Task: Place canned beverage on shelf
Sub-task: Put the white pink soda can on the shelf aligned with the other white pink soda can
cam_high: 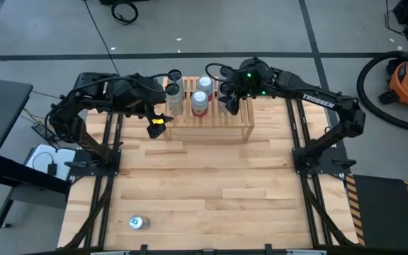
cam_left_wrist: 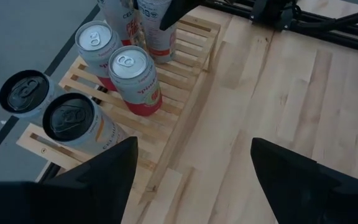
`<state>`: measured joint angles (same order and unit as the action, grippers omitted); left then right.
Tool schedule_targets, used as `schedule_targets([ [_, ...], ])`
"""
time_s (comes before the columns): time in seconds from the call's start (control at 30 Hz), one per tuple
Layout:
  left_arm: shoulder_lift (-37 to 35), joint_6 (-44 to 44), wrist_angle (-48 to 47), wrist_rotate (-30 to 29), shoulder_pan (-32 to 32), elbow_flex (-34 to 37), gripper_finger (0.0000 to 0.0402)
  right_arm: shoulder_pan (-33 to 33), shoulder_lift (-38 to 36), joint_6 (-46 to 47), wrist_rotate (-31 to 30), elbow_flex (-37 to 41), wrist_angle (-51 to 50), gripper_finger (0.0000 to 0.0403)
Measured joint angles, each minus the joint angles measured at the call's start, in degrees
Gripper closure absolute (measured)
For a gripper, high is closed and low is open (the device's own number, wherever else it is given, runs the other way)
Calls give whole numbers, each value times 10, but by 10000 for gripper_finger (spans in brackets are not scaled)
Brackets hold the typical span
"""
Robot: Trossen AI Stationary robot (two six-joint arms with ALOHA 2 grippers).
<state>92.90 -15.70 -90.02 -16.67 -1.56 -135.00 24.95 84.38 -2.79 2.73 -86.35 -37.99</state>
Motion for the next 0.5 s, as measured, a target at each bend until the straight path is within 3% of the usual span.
schedule_targets([
  [0.5,0,0,0,0,0,0,86,2,0,17,1,1,-5,113],
])
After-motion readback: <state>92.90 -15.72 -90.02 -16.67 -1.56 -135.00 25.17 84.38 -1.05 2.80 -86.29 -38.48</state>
